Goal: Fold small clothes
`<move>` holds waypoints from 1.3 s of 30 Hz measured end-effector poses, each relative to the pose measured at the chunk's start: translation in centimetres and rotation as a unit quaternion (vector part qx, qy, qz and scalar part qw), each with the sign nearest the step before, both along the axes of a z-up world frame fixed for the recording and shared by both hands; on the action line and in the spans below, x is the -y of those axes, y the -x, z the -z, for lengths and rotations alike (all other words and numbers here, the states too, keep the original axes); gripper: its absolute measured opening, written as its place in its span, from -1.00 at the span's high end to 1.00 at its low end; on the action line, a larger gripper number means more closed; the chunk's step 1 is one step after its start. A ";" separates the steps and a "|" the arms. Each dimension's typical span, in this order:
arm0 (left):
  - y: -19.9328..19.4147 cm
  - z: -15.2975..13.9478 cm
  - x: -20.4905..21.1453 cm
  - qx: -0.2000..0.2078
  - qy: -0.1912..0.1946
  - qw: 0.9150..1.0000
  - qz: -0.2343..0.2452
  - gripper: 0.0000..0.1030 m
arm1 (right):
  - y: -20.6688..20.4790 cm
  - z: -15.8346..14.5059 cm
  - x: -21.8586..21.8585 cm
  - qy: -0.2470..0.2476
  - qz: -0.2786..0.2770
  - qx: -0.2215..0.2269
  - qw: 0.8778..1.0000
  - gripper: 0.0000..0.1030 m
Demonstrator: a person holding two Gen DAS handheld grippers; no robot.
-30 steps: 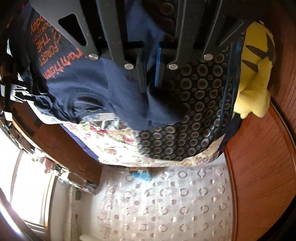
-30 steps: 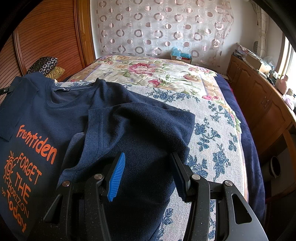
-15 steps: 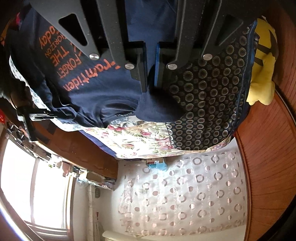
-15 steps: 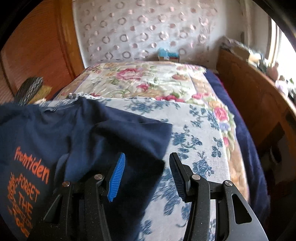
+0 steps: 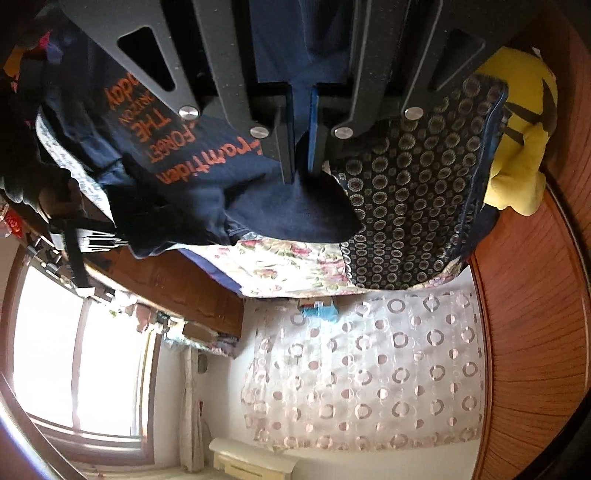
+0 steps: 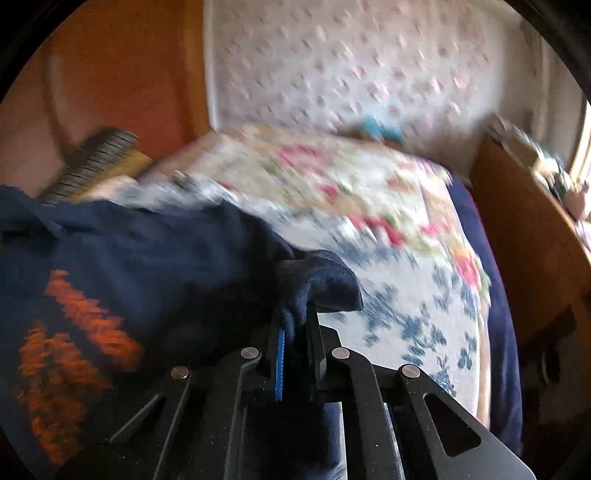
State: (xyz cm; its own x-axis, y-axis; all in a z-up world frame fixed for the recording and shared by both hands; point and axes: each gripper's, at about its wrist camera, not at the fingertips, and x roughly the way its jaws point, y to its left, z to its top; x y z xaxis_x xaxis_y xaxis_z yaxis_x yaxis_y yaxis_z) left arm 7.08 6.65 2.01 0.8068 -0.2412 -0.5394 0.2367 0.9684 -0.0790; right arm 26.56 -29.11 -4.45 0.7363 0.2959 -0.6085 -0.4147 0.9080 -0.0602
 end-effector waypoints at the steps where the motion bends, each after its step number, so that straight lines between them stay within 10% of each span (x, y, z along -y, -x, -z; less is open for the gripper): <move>1: 0.7 -0.2 -0.1 0.005 0.001 1.000 -0.001 0.88 | 1.4 -0.9 -0.1 -0.006 -0.006 0.017 1.000 0.84; 12: 8.6 -0.1 -2.1 0.021 0.021 0.999 -0.020 0.88 | 16.0 -3.8 3.8 -0.072 -0.040 0.085 0.993 0.85; 32: 13.4 3.1 -3.8 -0.036 0.011 0.998 -0.057 0.87 | 23.0 -2.2 7.3 -0.069 -0.019 -0.023 0.997 0.84; 39: 13.1 2.4 -5.4 -0.028 -0.006 0.997 -0.069 0.17 | 22.1 -3.4 6.9 -0.049 0.005 -0.023 0.999 0.66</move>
State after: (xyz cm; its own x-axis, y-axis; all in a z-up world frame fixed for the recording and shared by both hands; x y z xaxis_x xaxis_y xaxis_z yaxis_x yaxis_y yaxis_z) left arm -6.07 12.01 -0.35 0.8008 -0.1242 -0.5859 0.0973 0.9922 -0.0773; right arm 4.44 -36.04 -1.02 0.7119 0.3491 -0.6093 -0.4058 0.9126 0.0486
